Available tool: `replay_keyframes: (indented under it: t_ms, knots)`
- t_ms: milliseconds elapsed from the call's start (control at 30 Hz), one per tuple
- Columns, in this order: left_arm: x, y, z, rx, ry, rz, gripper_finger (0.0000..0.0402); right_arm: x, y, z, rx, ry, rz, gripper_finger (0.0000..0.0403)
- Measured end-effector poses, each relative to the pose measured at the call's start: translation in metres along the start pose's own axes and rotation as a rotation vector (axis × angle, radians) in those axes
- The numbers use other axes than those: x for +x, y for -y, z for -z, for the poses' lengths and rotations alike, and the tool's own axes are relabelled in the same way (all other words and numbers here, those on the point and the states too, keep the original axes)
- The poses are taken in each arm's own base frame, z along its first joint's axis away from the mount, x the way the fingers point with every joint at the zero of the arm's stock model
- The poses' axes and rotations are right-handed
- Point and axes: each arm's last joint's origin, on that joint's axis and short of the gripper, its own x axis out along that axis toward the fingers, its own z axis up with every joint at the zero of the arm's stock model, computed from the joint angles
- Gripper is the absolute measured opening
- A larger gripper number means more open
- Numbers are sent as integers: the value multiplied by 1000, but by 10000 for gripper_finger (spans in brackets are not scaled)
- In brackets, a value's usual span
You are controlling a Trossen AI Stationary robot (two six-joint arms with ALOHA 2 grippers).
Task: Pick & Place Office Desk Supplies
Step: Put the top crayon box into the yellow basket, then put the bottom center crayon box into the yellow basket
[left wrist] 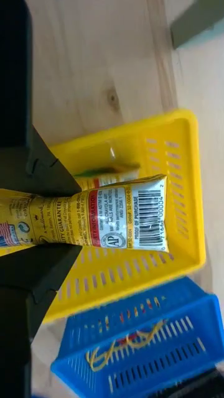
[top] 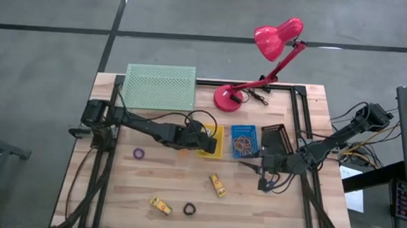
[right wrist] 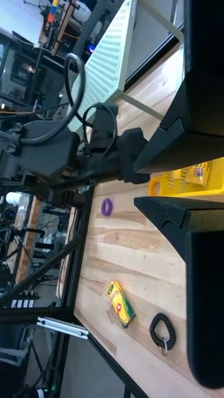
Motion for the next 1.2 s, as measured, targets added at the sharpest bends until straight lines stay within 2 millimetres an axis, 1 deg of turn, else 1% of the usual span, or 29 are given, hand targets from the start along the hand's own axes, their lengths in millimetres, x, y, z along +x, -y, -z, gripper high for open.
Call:
replay_keyframes:
  t_ms: [167, 500, 600, 733, 833, 933, 1067, 1133, 1200]
  knots:
    - [1, -1, 0, 7, -8, -8, 151, 0, 0, 0, 0, 0, 0, 68]
    - [0, -1, 0, 17, -7, -4, 226, 0, 0, 0, 0, 0, 0, 68]
    - [0, 0, 0, 17, -5, 2, 238, 0, 0, 0, 0, 0, 0, 68]
    - [-1, 1, -1, 48, 0, 20, 243, 0, 0, 0, 0, 0, 0, 68]
    - [-10, 9, -5, 163, -1, 81, 241, 0, 0, 0, 0, 0, 0, 68]
    - [-26, 22, -6, 359, 2, 158, 239, 0, 0, 0, 0, 0, 0, 68]
    - [-49, 30, 7, 686, 15, 228, 238, 0, 0, 0, 0, 1, 0, 68]
    - [-61, 30, 16, 817, 19, 247, 238, 0, 0, 0, 0, 0, 0, 68]
    - [-71, 31, 25, 913, 36, 260, 238, 0, 0, 0, 0, 0, 0, 68]
